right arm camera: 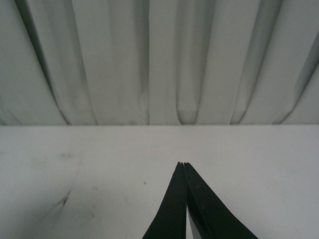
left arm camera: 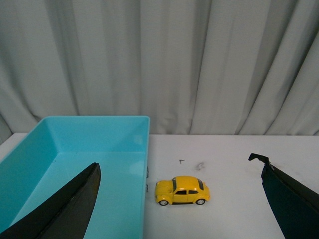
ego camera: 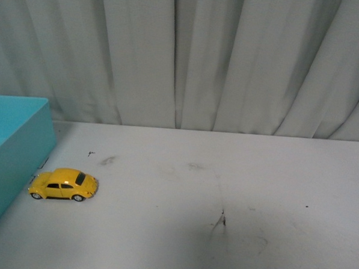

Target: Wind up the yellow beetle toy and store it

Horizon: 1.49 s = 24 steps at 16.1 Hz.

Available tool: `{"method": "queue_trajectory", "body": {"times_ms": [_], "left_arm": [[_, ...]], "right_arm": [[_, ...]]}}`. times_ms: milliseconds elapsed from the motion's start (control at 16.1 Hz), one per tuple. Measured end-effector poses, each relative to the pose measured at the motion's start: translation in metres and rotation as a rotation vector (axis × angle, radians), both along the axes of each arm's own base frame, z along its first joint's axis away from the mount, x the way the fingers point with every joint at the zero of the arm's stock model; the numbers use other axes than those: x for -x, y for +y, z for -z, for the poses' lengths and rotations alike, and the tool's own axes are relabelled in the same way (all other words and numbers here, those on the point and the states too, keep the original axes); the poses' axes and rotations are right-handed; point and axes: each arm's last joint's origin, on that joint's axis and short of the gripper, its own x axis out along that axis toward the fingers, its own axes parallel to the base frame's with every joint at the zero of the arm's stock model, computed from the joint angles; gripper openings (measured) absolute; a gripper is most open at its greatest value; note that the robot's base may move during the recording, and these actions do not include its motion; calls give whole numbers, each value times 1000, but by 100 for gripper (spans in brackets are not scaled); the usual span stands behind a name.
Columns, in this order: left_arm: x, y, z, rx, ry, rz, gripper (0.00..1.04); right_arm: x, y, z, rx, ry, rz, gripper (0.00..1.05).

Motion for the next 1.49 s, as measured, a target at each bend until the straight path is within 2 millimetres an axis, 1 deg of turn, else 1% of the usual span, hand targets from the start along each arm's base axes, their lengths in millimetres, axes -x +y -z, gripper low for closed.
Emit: {"method": "queue_trajectory", "body": {"times_ms": [62, 248, 310, 372, 434, 496, 743, 805, 867, 929, 991, 1053, 1115, 1177, 1239, 1425, 1487], "left_arm": [[0, 0, 0, 0, 0, -1, 98], [0, 0, 0, 0, 0, -1, 98], [0, 0, 0, 0, 0, -1, 98], [0, 0, 0, 0, 0, -1, 98], [0, 0, 0, 0, 0, -1, 98], [0, 0, 0, 0, 0, -1, 98], [0, 0, 1, 6, 18, -8, 98], [1, -3, -2, 74, 299, -136, 98], [-4, -4, -11, 107, 448, -244, 98], [-12, 1, -22, 140, 412, -353, 98], [-23, 7, -33, 174, 350, -403, 98], [-42, 12, -47, 182, 294, -396, 98], [-63, 13, -54, 151, 277, -336, 98], [-87, 14, -60, 115, 272, -285, 98], [-118, 16, -68, 63, 260, -216, 98], [-139, 14, -73, 17, 249, -179, 98], [-144, 14, -74, 9, 248, -165, 98]], "right_arm": [[5, 0, -4, 0, -56, 3, 2], [4, 0, -3, 0, -48, 5, 2], [4, 0, -3, 0, -48, 5, 8], [4, 0, -3, 0, -47, 4, 21], [4, 0, -3, 0, -47, 5, 31], [4, 0, -3, 0, -47, 4, 44], [4, 0, -3, 0, -47, 4, 92], [4, 0, -3, -1, -47, 5, 100], [4, 0, -3, -3, -47, 2, 97], [4, 0, -3, -4, -48, 5, 98], [4, 0, -3, -4, -47, 5, 98], [4, 0, -3, -4, -47, 5, 98], [4, 0, -3, -4, -47, 5, 98], [4, 0, -3, -4, -47, 5, 98], [4, 0, -3, -4, -47, 5, 98], [4, 0, -3, -4, -47, 5, 98], [4, 0, -3, -4, -47, 6, 98]]}}
